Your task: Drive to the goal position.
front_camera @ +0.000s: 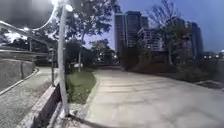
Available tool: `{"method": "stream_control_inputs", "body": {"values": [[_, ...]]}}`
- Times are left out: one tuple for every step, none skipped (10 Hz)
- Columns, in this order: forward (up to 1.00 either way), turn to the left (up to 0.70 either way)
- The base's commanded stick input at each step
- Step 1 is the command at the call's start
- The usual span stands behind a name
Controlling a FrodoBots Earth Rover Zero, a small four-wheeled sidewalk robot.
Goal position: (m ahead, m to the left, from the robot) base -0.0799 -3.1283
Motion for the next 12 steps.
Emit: {"method": "stream_control_inputs", "body": {"values": [[0.70,0.00],[0.70,0.00],[0.70,0.00],[0.70,0.00],[0.70,0.00],[0.70,0.00],[0.56,0.00],[0.31,0.00],[-0.43,0.00],[-0.70,0.00],[-0.70,0.00],[-0.70,0.00]]}}
